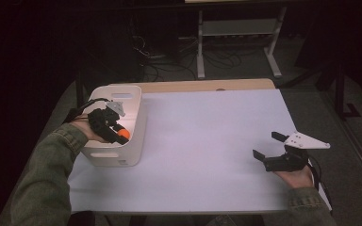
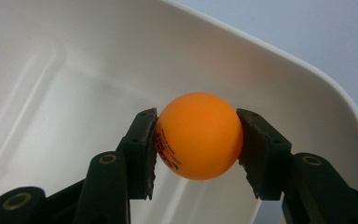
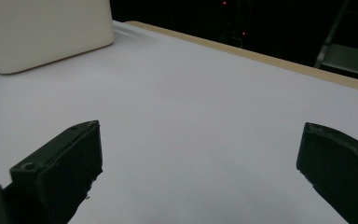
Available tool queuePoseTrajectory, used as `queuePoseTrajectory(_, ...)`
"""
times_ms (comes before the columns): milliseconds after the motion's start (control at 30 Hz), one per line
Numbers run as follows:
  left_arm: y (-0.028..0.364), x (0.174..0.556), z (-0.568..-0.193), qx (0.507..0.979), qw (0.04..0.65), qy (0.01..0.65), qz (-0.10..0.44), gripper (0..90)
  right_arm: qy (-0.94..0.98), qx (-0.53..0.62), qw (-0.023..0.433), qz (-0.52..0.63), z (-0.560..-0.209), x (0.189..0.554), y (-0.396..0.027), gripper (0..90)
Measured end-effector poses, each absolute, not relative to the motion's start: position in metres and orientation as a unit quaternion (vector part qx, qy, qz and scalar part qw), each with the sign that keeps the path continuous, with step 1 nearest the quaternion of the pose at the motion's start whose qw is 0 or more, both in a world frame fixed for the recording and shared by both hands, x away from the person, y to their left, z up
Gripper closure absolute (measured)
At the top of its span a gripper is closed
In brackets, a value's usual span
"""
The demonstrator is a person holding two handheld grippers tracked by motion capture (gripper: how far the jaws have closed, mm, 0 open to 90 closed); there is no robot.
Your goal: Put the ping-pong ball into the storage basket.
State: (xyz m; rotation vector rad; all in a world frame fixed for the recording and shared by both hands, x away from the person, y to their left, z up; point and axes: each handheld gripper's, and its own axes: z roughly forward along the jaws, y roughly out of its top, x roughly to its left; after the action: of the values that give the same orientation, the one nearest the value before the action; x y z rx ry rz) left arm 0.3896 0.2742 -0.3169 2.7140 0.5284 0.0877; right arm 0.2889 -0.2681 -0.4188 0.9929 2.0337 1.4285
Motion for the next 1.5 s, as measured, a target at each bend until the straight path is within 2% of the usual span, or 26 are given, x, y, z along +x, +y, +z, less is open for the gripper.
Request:
queuePoseTrajectory(333,0.271,0.391,-0.320,0.966,0.178,0.186,0.030,49.3,0.740,0.361,0.230,0.519,-0.419,0.289,-0.268,0.0)
queuePoseTrajectory(533,0.271,0.389,-0.317,0.965,0.177,0.189,0.035,39.6,0.741,0.361,0.229,0.518,-0.419,0.289,-0.268,0.0)
queuePoseTrajectory(767,0.268,0.387,-0.309,0.968,0.162,0.186,0.054,16.7,0.740,0.362,0.231,0.518,-0.419,0.289,-0.269,0.0)
queuePoseTrajectory(1500,0.277,0.380,-0.285,0.963,0.180,0.188,0.067,3.0,0.737,0.363,0.234,0.520,-0.418,0.287,-0.269,0.0)
